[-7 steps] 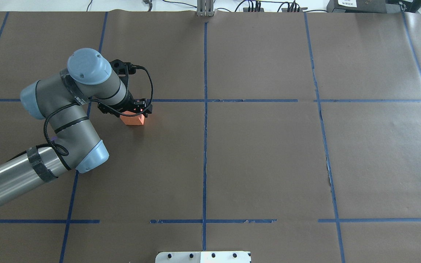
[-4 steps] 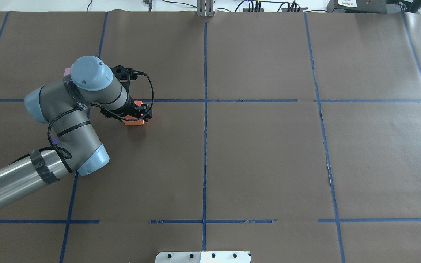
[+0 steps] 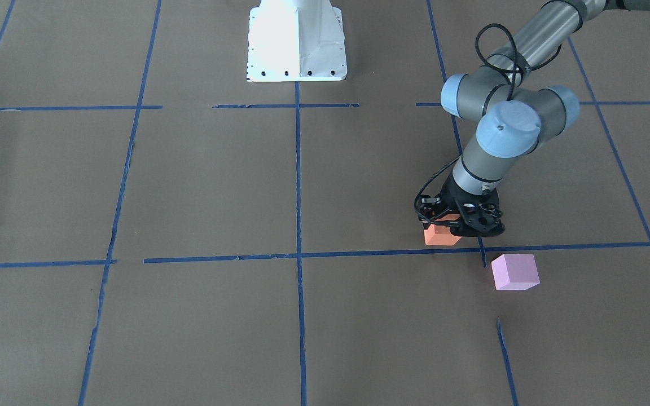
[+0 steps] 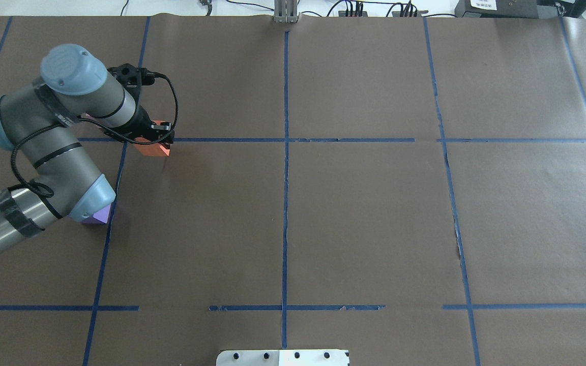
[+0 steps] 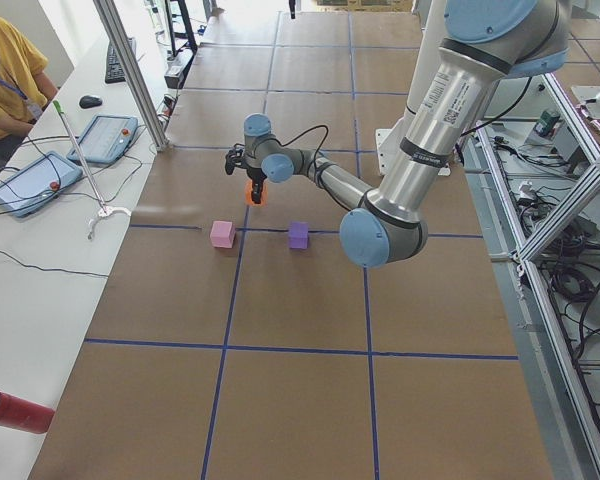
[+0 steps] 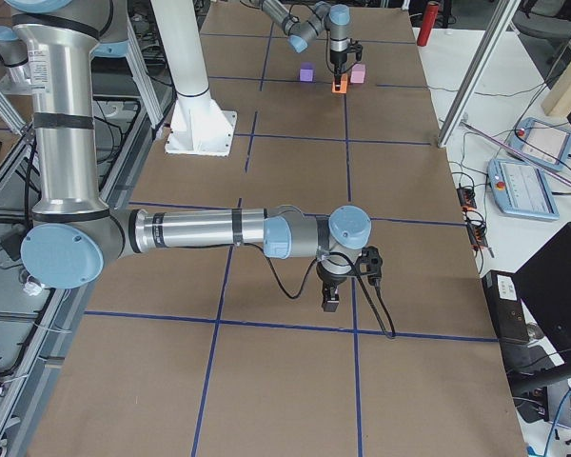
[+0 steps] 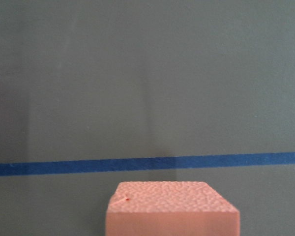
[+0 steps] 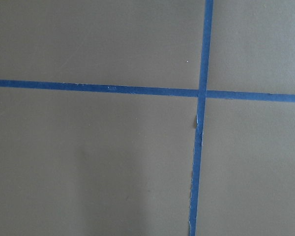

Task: Arrange blocks in a line
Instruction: 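Carry the orange cube between the pink and purple cubes and set it down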

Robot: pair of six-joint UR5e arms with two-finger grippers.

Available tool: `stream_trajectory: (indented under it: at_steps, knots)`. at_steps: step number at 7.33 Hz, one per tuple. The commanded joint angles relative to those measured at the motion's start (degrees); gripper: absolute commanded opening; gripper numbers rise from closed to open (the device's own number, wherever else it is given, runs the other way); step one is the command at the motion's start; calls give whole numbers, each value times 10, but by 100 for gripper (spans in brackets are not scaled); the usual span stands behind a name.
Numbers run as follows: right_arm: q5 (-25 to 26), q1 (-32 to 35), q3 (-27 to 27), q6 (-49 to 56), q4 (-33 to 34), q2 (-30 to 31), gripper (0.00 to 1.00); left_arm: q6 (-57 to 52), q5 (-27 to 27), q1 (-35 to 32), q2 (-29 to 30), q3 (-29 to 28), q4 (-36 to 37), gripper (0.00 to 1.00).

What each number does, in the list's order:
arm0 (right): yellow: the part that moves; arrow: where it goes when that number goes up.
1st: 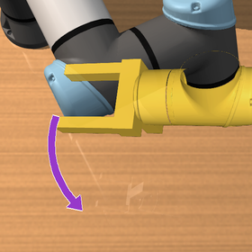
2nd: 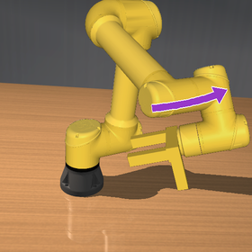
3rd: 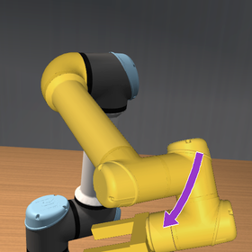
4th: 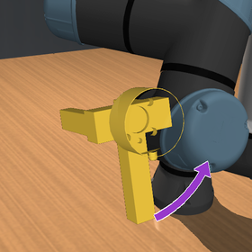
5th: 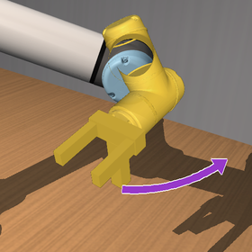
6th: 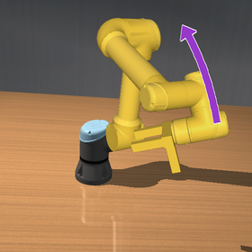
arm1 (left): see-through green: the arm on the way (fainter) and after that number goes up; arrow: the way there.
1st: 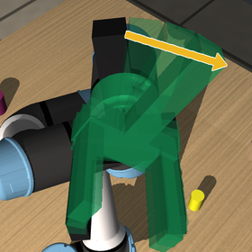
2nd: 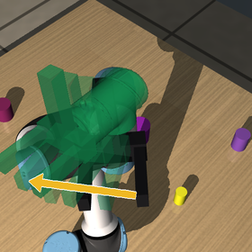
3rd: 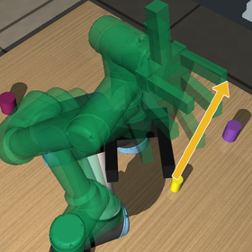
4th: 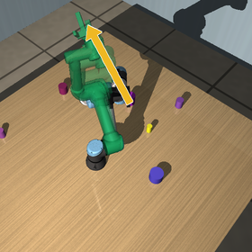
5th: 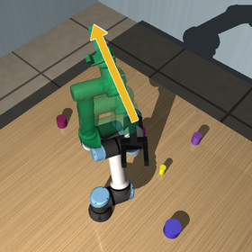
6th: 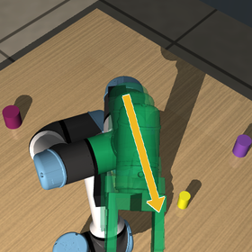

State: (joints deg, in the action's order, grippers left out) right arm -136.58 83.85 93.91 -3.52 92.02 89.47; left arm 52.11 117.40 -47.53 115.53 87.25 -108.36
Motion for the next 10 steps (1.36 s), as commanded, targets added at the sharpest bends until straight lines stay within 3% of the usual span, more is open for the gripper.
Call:
stream_trajectory:
  at_steps: [1, 4, 5, 6, 8, 10]
  knots:
    - [0, 0, 0, 0, 0, 0, 100, -67, 6, -31, -73, 8, -4, 32]
    - [0, 0, 0, 0, 0, 0, 100, -68, 17, -25, -80, -1, -7, 40]
    - [0, 0, 0, 0, 0, 0, 100, -68, 41, -25, -80, -2, -9, 59]
    - [0, 0, 0, 0, 0, 0, 100, -62, 42, -25, -80, -3, -9, 100]
    - [0, 0, 0, 0, 0, 0, 100, -62, 45, -31, -85, 7, -2, 100]
    - [0, 0, 0, 0, 0, 0, 100, -72, 80, -121, -83, 40, 30, 100]
